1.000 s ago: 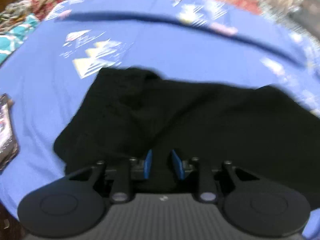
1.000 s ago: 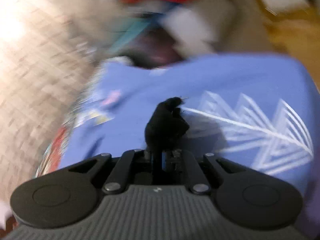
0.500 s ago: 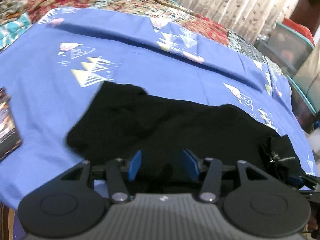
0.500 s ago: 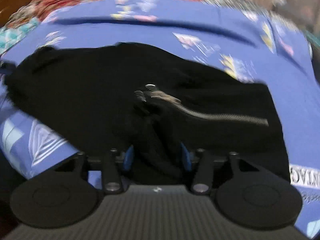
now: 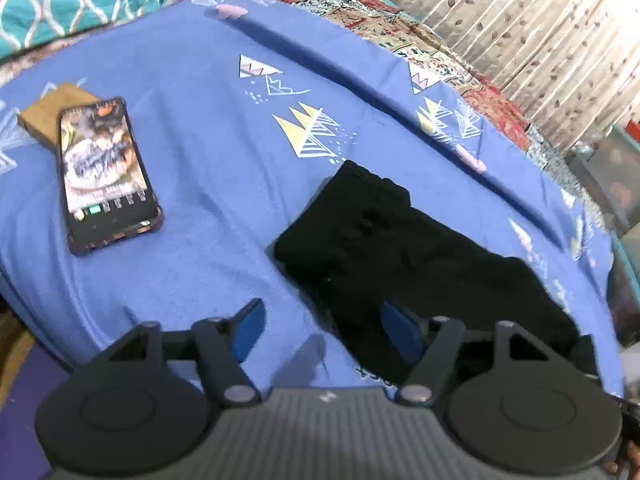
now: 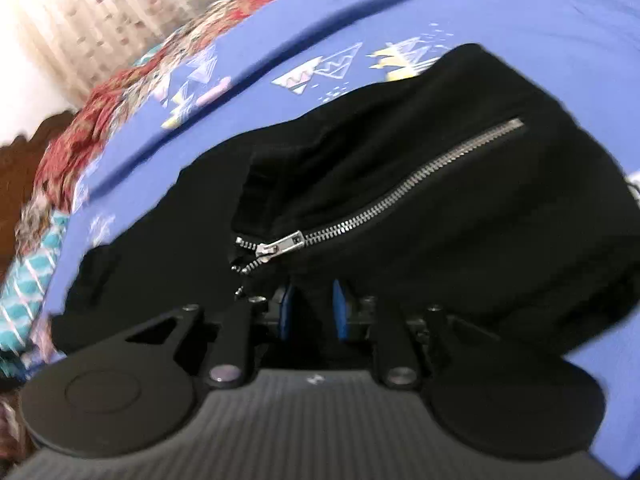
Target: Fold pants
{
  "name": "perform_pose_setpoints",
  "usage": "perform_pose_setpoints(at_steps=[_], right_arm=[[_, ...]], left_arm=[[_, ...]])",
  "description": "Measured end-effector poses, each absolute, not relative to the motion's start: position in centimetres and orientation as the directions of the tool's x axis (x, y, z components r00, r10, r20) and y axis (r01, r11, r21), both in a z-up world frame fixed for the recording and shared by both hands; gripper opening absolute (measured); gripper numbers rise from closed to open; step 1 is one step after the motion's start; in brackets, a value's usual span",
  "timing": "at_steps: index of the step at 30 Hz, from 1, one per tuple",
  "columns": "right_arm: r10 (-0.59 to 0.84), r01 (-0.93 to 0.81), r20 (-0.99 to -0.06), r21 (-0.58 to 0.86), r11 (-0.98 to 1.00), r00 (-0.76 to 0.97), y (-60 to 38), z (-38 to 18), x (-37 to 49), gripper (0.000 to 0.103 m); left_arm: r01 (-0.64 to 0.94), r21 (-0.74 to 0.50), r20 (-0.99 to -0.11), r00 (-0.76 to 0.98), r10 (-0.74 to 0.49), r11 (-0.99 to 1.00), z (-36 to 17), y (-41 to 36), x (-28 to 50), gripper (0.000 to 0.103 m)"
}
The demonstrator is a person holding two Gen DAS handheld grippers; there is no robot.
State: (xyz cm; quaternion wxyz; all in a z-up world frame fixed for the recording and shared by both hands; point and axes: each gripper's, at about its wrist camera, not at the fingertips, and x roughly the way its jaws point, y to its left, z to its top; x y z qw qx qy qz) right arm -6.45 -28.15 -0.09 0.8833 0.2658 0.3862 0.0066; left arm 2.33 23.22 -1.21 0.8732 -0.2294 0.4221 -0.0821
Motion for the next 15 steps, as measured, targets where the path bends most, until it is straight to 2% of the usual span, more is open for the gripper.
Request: perform_pose_setpoints(at_steps=[3,5,9,11,14,15], right_arm=[[0.219,0.114,-0.615,0.455,0.883,0.757,-25.5,2.8,-7.4,0.028],[0.294,0.058,-0.596,0.499,0.865,0.747,-23.0,3.6,-6.4,0.028],[0.462,-0.061,-0.593,0.57,0.819,0.66,-15.4,2.9,-1.6,0.028],[0.536,-0.114,-0.592,0.6,0.791,0.601,-11.0,2.2,1.1,0.028],[0.634,-0.136,-0.578,0.675,0.725,0.514,-5.3,0.4,5.7,0.024],[0.662,-0.114,-0.572,0.709,0.696,0.484,-3.7,-0.5,6.8,0.021]], left_arm=[[-0.049,-0.546,-0.683,0.605,-0.41,0.836,-2.5,23.7,3.2,0.08],[-0.062,-0.583,-0.68,0.584,-0.444,0.81,-3.4,23.7,4.5,0.082],[-0.123,-0.676,-0.651,0.562,-0.511,0.726,-5.1,23.9,6.7,0.096],[-0.144,-0.705,-0.639,0.553,-0.534,0.694,-6.2,23.8,7.8,0.097],[-0.167,-0.707,-0.644,0.555,-0.527,0.687,-7.6,23.2,8.4,0.093],[-0.167,-0.7,-0.643,0.569,-0.512,0.694,-7.7,23.1,8.3,0.08]])
